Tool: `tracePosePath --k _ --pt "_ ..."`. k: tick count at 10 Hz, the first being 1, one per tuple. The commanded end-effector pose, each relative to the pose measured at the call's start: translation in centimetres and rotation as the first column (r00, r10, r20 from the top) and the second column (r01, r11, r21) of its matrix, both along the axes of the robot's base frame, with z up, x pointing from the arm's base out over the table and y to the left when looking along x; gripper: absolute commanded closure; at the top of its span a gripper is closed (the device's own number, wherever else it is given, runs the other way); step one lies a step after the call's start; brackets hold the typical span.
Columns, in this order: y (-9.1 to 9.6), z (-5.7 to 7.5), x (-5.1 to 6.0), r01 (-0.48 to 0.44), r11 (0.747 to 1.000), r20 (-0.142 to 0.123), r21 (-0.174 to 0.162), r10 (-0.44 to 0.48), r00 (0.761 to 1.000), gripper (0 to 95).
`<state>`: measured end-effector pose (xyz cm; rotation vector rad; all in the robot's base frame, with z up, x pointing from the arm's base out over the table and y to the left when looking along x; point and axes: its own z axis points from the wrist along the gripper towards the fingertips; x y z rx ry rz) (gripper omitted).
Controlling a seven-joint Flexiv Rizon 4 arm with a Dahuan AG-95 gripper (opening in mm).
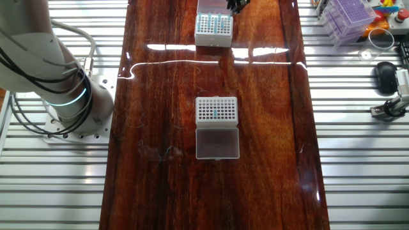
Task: Transfer all medium pipette tips from one holder to another
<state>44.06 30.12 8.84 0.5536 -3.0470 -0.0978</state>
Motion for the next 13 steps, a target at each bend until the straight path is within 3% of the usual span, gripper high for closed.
tracePosePath --k 1,7,8,13 --pt "-0.1 -0.3 0.0 -0.005 1.0 0.0 -0.001 0.005 1.0 76.0" --pt "-0.6 -1.3 -0.5 -0.019 1.0 0.006 -0.003 0.019 1.0 76.0" --pt "-0.6 -1.4 -0.5 -0.02 1.0 0.008 -0.004 0.02 1.0 95.0" --pt "-0.6 -1.4 -0.5 -0.022 1.0 0.01 -0.004 0.022 1.0 95.0"
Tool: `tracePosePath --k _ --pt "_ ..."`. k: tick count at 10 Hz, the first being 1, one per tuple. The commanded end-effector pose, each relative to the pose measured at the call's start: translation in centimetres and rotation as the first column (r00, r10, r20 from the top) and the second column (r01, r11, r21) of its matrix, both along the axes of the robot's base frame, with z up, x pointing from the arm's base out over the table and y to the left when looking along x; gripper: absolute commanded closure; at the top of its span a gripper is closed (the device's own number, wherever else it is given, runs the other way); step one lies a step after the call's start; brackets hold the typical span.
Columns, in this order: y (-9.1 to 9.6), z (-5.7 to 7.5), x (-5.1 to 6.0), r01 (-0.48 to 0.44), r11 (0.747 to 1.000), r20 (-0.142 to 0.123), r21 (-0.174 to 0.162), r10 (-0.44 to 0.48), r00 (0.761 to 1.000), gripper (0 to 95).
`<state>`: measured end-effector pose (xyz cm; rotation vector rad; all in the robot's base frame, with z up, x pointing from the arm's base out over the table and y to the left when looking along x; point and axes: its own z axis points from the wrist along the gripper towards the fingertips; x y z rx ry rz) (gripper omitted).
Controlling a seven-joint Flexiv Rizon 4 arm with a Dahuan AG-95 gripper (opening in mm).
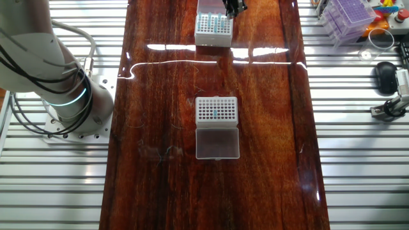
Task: Transfer all medium pipette tips from one holder to another
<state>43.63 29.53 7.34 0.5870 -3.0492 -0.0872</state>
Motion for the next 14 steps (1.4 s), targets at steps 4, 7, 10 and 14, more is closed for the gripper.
tracePosePath --k 4,7,10,14 --pt "0.1 0.8 -0.2 -0.004 1.0 -0.002 0.0 0.004 1.0 95.0" --pt "0.2 2.2 -0.6 -0.014 1.0 -0.009 -0.006 0.014 1.0 95.0" --pt "0.1 3.9 -0.8 -0.028 1.0 -0.014 -0.007 0.028 0.999 95.0" --pt "-0.2 6.7 -0.7 -0.048 0.999 -0.028 -0.002 0.047 0.998 95.0"
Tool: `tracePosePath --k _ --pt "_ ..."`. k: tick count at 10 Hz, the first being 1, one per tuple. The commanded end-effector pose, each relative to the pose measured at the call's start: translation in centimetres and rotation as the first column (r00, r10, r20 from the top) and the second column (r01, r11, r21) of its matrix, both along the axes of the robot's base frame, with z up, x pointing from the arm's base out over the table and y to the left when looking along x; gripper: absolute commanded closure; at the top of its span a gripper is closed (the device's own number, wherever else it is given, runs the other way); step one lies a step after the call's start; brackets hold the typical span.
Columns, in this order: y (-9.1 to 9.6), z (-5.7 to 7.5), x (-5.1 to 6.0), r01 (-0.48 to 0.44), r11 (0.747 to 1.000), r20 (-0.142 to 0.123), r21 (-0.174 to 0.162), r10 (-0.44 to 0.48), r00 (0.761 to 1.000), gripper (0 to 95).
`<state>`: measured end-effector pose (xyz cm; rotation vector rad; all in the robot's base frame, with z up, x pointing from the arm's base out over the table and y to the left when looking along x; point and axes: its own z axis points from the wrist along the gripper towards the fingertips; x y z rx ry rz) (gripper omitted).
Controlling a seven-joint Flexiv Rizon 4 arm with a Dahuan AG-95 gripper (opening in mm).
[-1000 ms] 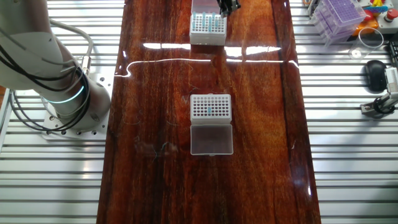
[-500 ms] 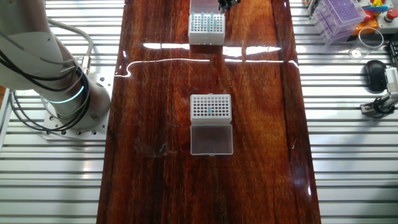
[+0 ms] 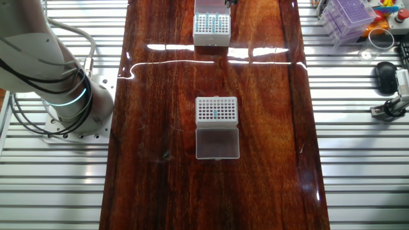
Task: Transfer all medium pipette tips from one holder to another
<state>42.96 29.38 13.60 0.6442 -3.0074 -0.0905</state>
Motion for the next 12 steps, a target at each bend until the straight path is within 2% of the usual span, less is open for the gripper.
tracePosePath --k 1,2,5,7,9,10,11,12 --pt "-0.1 0.8 -0.2 -0.008 1.0 -0.002 0.0 0.008 1.0 95.0" --pt "-0.4 1.4 -0.6 -0.016 1.0 -0.007 -0.004 0.016 1.0 95.0" --pt "-0.4 1.4 -0.6 -0.009 1.0 0.0 -0.002 0.009 1.0 95.0" --pt "-0.4 1.4 -0.6 0.05 0.998 -0.005 -0.023 -0.05 0.999 95.0" --pt "-1.1 1.5 -0.8 0.042 0.999 -0.008 -0.031 -0.042 0.999 95.0" --pt "-3.6 2.0 -1.1 -0.009 0.999 -0.014 -0.042 0.009 1.0 95.0" --pt "-6.9 2.3 -1.5 -0.067 0.997 -0.015 -0.038 0.067 0.998 95.0" --pt "-8.4 2.4 -1.8 -0.092 0.995 -0.014 -0.036 0.092 0.996 95.0"
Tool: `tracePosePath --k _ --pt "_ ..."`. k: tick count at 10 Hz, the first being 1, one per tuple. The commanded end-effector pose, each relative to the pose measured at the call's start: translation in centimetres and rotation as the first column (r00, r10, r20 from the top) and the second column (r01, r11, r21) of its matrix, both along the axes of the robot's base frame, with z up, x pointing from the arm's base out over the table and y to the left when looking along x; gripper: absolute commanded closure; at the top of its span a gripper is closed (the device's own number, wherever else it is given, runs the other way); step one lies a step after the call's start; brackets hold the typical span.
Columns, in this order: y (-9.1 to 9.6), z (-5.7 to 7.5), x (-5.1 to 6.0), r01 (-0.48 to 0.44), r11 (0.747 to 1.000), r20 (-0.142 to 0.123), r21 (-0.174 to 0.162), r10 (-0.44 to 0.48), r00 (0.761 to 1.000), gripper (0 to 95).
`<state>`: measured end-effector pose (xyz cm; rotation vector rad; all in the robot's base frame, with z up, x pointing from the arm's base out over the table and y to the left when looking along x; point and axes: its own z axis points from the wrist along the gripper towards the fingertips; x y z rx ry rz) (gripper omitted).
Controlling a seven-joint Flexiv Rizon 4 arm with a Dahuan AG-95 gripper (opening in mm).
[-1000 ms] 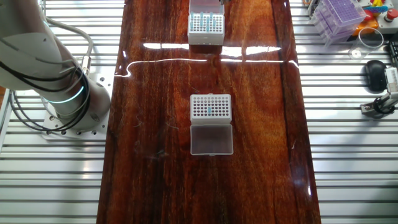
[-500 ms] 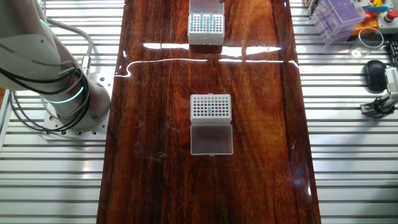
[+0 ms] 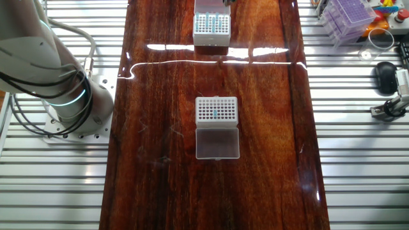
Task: Transfer all medium pipette tips from one holder to another
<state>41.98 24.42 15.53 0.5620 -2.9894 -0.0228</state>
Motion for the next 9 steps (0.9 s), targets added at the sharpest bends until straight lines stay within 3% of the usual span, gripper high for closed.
tracePosePath --k 1,3,6,7,9 --pt "-6.7 0.4 -1.8 -0.187 0.982 0.015 0.021 0.187 0.982 95.0" --pt "-6.7 0.4 -1.8 -0.167 0.986 0.018 0.023 0.166 0.986 95.0" --pt "-6.9 0.2 -1.8 -0.055 0.998 0.032 0.008 0.054 0.998 95.0" --pt "-8.3 0.0 -1.8 -0.075 0.997 0.032 0.008 0.075 0.997 95.0" --pt "-14.0 -1.1 -1.8 -0.159 0.987 0.044 0.013 0.158 0.986 95.0"
